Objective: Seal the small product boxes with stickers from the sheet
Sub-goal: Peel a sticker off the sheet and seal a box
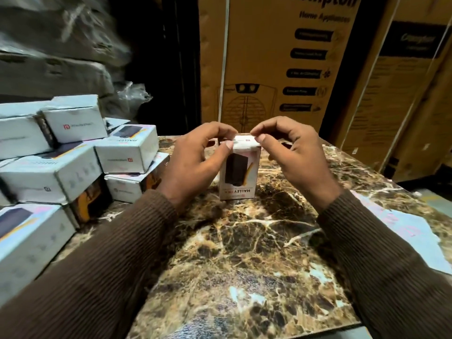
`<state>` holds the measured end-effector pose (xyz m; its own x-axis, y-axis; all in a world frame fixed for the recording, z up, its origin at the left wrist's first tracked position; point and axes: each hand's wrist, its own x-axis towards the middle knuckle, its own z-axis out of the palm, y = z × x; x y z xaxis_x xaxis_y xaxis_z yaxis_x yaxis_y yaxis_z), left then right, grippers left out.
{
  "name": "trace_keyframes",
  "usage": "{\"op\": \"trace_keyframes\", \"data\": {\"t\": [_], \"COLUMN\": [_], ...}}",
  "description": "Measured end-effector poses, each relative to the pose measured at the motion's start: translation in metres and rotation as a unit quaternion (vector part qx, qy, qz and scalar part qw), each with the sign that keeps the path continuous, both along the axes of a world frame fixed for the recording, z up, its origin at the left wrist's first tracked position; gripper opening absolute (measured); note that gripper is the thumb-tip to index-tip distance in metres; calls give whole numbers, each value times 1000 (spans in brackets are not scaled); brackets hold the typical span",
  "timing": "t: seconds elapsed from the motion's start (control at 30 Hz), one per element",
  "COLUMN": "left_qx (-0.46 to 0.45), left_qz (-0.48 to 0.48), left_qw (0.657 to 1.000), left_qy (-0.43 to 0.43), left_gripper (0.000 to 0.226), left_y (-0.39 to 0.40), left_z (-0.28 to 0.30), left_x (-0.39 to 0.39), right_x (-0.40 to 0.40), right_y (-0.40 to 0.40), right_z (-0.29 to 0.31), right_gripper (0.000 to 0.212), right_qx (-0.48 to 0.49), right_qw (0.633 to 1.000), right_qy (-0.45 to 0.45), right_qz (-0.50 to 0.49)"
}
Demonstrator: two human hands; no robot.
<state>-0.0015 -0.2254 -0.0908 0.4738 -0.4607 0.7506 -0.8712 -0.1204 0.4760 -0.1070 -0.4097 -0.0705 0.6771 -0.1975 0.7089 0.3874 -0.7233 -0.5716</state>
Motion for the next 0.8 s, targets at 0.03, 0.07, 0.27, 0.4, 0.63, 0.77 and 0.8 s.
{"op": "trace_keyframes", "data": {"t": [0.03, 0.07, 0.27, 0.4, 0.63, 0.77, 0.8], "left_qx": [10, 20, 45, 44, 34, 32, 31], "left_qz": [6, 14, 43, 47, 45, 44, 43], "left_qw": [1000, 999, 996, 997, 998, 998, 998], "left_qy": [-10, -22, -61, -45, -25, -20, -17], "left_gripper": [24, 26, 24, 27, 28, 28, 28], "left_y": [0, 0, 0, 0, -2, -3, -3], "left_z": [0, 0, -4, -6, -8, -9, -9], "left_x": [-1, -2, 2, 2, 2, 3, 4], "right_x": [-1, -1, -2, -2, -1, -1, -1], "right_y": [-1, -2, -3, -1, 2, 5, 4], "right_z": [-1, -1, -4, -5, -7, -7, -8], "right_gripper": [14, 15, 14, 15, 19, 13, 11], "right_qx": [-16, -33, -77, -71, -104, -96, -99], "right_qw": [1000, 999, 997, 997, 994, 995, 994], "right_qy": [-6, -12, -21, -32, -27, -36, -40], "right_qz": [-6, -9, -13, -9, -6, -10, -14]}}
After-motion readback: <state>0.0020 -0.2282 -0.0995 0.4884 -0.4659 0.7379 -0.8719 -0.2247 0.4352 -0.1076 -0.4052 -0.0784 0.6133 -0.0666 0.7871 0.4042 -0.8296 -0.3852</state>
